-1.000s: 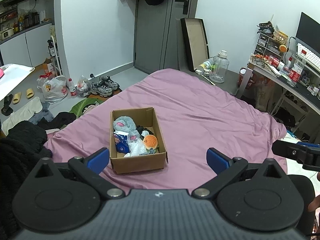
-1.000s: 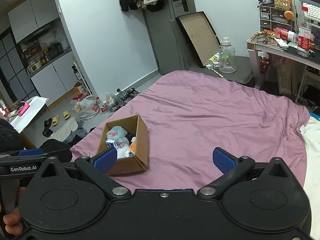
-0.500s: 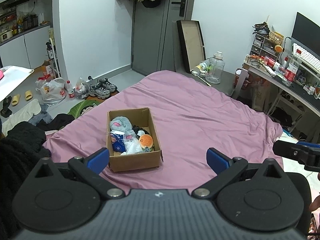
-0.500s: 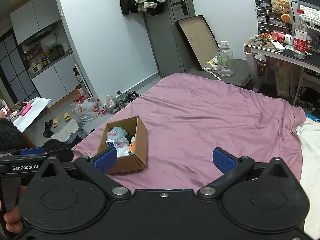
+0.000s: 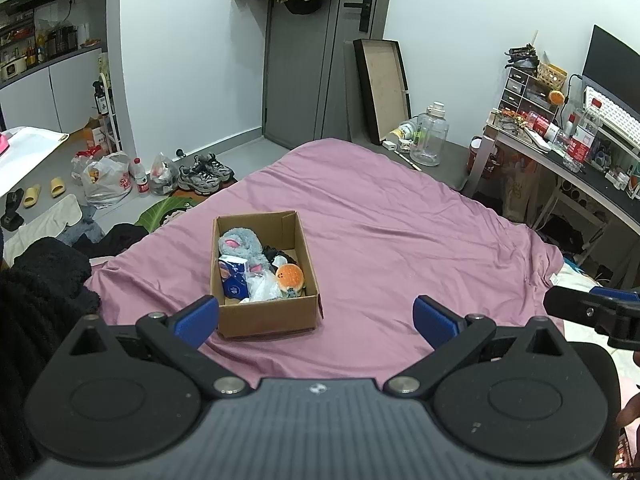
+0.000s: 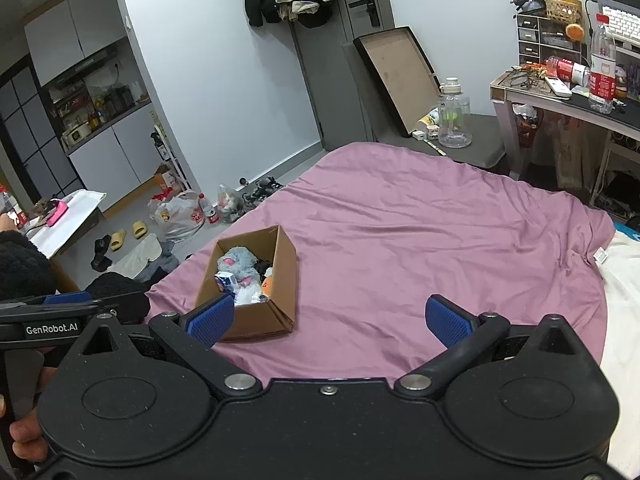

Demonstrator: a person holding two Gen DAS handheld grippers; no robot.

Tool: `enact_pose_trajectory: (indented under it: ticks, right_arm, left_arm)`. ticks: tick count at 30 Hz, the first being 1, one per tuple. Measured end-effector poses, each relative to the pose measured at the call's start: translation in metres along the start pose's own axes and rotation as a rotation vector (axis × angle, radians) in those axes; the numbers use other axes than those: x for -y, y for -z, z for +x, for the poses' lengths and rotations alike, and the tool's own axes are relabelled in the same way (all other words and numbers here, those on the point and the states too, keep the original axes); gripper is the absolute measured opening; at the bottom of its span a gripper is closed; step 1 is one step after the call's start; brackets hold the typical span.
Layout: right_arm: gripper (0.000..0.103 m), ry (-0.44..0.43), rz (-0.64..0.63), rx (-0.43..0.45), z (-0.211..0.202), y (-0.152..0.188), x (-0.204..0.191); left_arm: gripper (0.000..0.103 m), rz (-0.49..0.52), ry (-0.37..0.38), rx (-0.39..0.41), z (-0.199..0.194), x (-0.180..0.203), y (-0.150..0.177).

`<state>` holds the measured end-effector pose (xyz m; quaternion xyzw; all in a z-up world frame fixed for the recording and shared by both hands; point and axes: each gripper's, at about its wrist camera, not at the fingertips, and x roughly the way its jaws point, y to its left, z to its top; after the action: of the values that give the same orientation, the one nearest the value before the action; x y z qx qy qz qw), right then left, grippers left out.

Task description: Organize soft objects

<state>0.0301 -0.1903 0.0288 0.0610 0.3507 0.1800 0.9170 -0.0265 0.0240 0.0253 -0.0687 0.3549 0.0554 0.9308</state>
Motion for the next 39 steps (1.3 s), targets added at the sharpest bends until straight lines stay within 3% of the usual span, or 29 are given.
enact_pose_trajectory:
  ticks: [39]
  right_arm:
    - [0.103, 0.011, 0.017, -0.017, 0.0039, 0.0064, 0.0019]
  left_arm:
    - [0.102, 0.001, -0.007, -0.008, 0.0057, -0.0004, 0.0034]
